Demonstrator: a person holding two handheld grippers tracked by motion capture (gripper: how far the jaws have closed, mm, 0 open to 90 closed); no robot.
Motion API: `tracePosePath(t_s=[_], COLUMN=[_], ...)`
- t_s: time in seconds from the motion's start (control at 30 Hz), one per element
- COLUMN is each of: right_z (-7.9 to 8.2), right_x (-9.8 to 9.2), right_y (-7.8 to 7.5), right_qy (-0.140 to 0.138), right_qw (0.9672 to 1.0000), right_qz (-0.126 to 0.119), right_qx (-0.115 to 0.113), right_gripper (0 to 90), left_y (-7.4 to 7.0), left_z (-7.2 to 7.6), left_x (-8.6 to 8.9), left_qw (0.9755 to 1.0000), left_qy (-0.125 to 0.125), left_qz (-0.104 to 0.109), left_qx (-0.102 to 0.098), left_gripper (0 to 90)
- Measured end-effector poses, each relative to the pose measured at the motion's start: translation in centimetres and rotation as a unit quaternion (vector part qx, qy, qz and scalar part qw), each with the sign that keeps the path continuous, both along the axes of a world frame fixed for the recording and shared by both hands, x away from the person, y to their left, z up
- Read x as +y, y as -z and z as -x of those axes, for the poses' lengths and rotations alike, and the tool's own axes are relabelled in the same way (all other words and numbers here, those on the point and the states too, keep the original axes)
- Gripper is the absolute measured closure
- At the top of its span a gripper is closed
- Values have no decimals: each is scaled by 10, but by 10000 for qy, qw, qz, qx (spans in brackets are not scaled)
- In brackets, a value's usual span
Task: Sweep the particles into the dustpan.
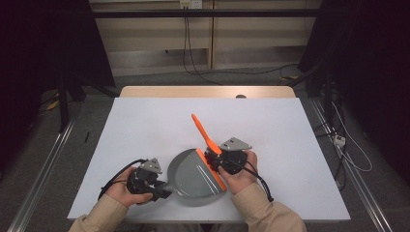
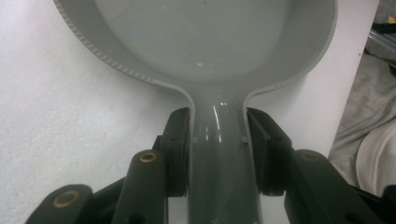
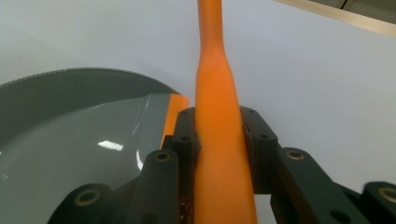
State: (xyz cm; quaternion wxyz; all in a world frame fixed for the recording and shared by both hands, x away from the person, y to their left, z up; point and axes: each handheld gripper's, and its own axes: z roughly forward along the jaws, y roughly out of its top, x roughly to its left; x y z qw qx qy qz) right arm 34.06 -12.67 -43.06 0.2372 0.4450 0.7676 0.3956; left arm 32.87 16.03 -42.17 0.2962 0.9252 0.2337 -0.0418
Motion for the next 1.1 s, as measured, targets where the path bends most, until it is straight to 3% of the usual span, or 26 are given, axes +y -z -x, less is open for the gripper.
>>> tracePosePath(t_s=[0.23,0.37,0.57,0.63,0.77,1.1], right_z=[4,7,10,11,15,-6], right_x=[10,19,29,35,46,6], right_y=[0,0,-4,-6,-8,-24], right_qy=[-67,-120,-154,-293,-502,-139], right_qw=[9999,9999,9994,9983,9973,9974], right_qz=[-137,-78,-271,-505,-529,-596], right_qx=[4,-46,-121,-25,-109,-368], right_gripper=[710,710,710,711,711,710], left_y=[0,0,0,0,1,0], left_z=[0,-1,-1,-1,-1,-2], left_x=[-1,0,0,0,1,2], left_qw=[10000,10000,10000,10000,10000,10000], left_qy=[-2,14,7,11,-5,-16], left_qz=[-1,-10,6,8,4,12], left_qx=[41,50,53,59,59,80], left_gripper=[626,626,626,626,626,626])
